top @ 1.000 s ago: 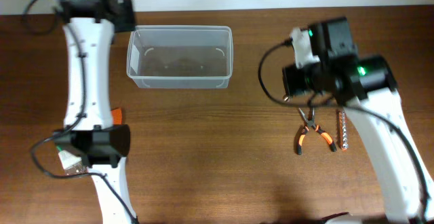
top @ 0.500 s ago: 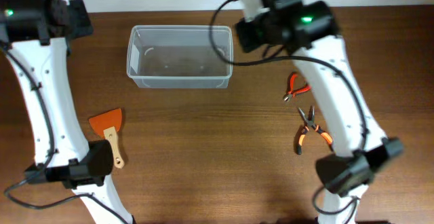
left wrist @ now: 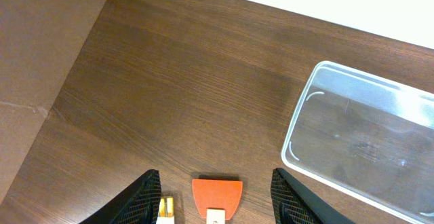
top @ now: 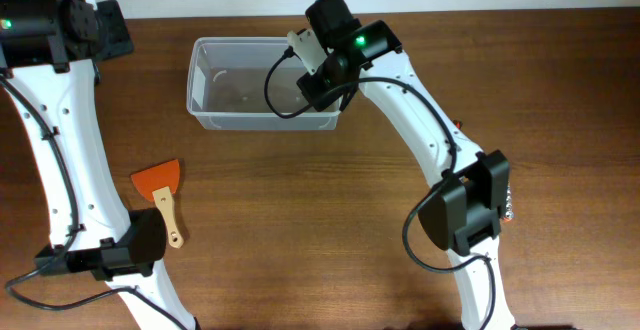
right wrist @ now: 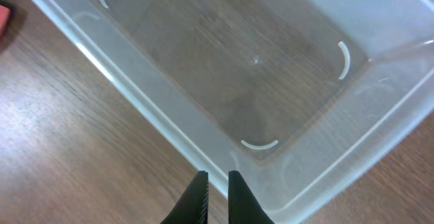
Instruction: Pack container
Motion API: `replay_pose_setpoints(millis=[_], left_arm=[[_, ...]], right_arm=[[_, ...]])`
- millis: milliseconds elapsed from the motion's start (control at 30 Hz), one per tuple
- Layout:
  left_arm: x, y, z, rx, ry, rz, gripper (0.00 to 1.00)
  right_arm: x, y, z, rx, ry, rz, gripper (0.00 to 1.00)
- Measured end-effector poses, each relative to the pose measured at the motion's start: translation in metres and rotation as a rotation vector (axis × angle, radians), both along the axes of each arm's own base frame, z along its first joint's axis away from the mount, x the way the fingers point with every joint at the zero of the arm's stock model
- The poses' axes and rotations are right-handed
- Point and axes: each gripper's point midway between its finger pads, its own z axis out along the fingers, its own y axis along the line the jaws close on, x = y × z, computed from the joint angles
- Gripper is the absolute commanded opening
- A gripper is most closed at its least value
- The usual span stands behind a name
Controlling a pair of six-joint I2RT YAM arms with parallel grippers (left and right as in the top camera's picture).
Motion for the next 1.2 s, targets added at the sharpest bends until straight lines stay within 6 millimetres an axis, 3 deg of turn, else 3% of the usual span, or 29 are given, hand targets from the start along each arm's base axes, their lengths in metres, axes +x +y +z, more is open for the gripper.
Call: replay_pose_setpoints(millis=[333, 567, 833, 1200], left_arm=[[0.000, 0.000, 0.000, 0.000, 0.000, 0.000, 0.54], [0.000, 0.000, 0.000, 0.000, -0.001, 0.000, 0.54], [0.000, 0.000, 0.000, 0.000, -0.002, 0.000, 0.54], [0.000, 0.000, 0.000, 0.000, -0.002, 0.000, 0.54]], right_arm=[[-0.001, -0.002, -0.034, -0.037, 0.063, 0.004, 0.11], [-0.006, -0.019, -0.055, -0.082, 0.140, -0.014, 0.11], [-0.013, -0.055, -0.062, -0.132, 0.228, -0.069, 0.10], [-0.050, -0.084, -0.064, -0.213, 0.402, -0.090, 0.05]])
